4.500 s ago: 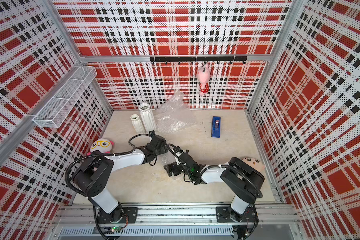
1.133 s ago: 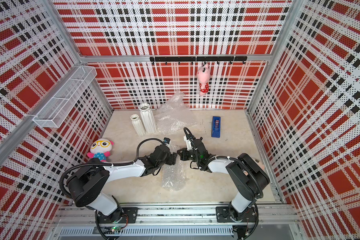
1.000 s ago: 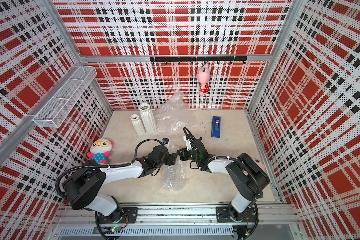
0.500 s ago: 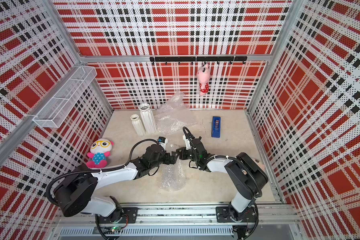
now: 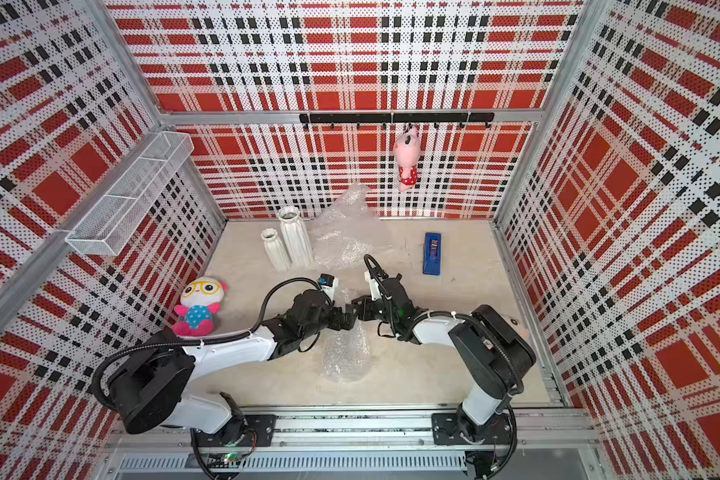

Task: Wrap vases in bubble wrap
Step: Wrap the vase in bubble wrap.

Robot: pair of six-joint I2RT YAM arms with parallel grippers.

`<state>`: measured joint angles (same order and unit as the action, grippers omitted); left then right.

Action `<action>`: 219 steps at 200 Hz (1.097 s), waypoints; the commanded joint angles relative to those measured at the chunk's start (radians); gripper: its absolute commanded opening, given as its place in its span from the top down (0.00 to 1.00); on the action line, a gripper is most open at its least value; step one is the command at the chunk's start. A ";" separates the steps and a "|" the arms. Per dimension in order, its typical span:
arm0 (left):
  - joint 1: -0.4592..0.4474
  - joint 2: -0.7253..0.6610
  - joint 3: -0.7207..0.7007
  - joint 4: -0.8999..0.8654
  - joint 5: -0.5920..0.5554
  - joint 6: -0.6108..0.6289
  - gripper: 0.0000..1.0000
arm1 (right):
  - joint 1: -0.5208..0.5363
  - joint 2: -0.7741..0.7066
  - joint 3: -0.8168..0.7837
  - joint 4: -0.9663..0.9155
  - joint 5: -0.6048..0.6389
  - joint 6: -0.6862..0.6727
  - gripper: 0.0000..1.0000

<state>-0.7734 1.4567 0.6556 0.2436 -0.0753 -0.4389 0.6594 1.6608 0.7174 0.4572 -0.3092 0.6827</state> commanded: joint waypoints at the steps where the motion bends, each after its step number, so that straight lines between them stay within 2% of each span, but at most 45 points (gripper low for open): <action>1: -0.003 -0.041 -0.033 -0.035 -0.019 0.022 0.05 | 0.007 -0.003 0.024 0.035 0.012 0.013 0.93; 61: 0.022 -0.077 -0.085 0.035 0.048 -0.011 0.12 | 0.008 0.005 0.031 0.038 0.016 0.020 0.93; 97: -0.003 -0.073 -0.078 0.009 0.055 -0.007 0.00 | 0.007 0.011 0.039 0.052 0.007 0.031 0.93; 196: -0.007 0.031 -0.014 -0.047 0.005 -0.021 0.00 | 0.026 0.023 0.050 0.061 0.005 0.040 0.93; 219: -0.007 0.032 -0.016 -0.050 -0.011 -0.024 0.09 | 0.025 0.024 0.046 0.061 0.012 0.041 0.93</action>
<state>-0.7738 1.4742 0.6247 0.2222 -0.0875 -0.4492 0.6743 1.6722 0.7479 0.4747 -0.3054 0.7151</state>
